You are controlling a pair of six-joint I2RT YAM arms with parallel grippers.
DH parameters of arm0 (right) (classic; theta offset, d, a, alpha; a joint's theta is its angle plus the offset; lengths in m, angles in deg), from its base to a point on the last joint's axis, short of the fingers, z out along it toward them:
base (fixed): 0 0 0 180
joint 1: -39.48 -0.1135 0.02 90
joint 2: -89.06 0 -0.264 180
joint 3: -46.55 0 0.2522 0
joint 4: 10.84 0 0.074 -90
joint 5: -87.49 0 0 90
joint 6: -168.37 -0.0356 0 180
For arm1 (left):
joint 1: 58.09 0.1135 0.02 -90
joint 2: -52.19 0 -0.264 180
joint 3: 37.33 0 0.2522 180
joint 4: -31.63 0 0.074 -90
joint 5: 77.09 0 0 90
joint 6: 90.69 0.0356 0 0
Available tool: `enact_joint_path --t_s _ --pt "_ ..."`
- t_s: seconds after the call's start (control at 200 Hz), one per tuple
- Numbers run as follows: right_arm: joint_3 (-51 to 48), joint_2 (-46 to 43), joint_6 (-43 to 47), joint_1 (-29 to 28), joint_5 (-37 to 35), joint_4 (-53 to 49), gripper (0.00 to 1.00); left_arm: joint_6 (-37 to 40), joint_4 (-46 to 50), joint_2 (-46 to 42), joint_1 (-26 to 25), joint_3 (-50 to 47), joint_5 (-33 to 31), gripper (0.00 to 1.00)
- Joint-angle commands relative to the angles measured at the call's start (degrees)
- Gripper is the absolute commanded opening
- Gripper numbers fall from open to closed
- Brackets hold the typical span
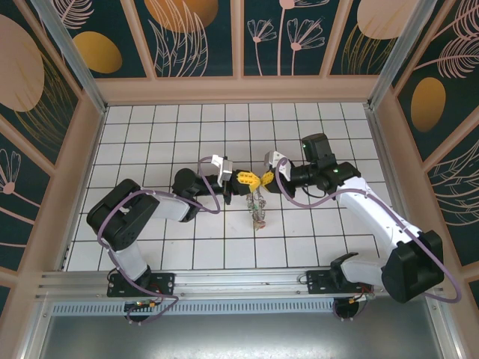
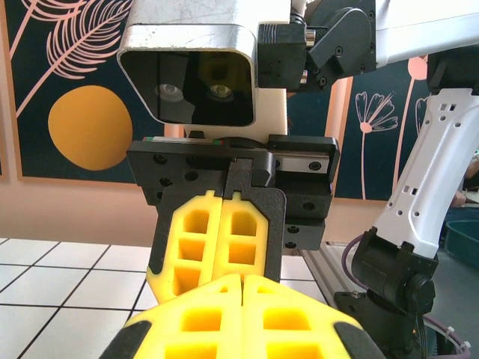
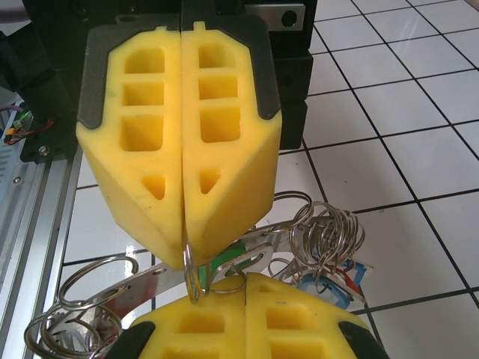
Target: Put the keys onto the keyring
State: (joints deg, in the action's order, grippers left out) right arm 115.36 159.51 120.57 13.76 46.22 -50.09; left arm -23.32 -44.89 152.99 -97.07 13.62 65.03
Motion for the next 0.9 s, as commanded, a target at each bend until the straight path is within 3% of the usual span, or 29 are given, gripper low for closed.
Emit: enact_joint_path --t_s 0.0,0.1,0.44,0.566,0.691,0.771,0.846,0.891 --pt "2.3 0.5 -1.5 -1.4 3.0 3.0 0.00 -1.1 -7.7 0.6 -1.1 2.3 0.2 0.00" --pt "1.8 -0.6 -1.3 -1.2 2.2 3.4 0.09 -1.8 -9.0 1.0 -1.2 2.1 -0.3 0.00" --pt "-1.6 -10.3 4.9 1.1 -2.0 -1.0 0.26 -1.6 -9.1 0.7 -1.2 2.1 -0.5 0.00" --pt "-1.4 -11.2 5.4 1.9 -1.1 -2.0 0.21 -1.7 -9.1 0.9 -1.1 2.5 -0.5 0.00" --pt "-1.2 -9.9 5.6 2.0 1.4 -2.8 0.00 -2.0 -9.0 1.0 -1.2 2.8 -0.5 0.00" --pt "-1.4 -9.3 5.6 2.0 1.4 -2.9 0.00 -2.0 -9.1 0.9 -1.1 2.8 -0.5 0.00" --pt "-2.2 -9.1 5.4 2.1 0.7 -2.6 0.12 -2.0 -9.0 0.8 -1.1 2.6 -0.5 0.00" --pt "-2.7 -9.0 5.2 2.5 0.7 -2.3 0.14 -2.0 -9.1 0.7 -1.2 2.4 -0.6 0.00"
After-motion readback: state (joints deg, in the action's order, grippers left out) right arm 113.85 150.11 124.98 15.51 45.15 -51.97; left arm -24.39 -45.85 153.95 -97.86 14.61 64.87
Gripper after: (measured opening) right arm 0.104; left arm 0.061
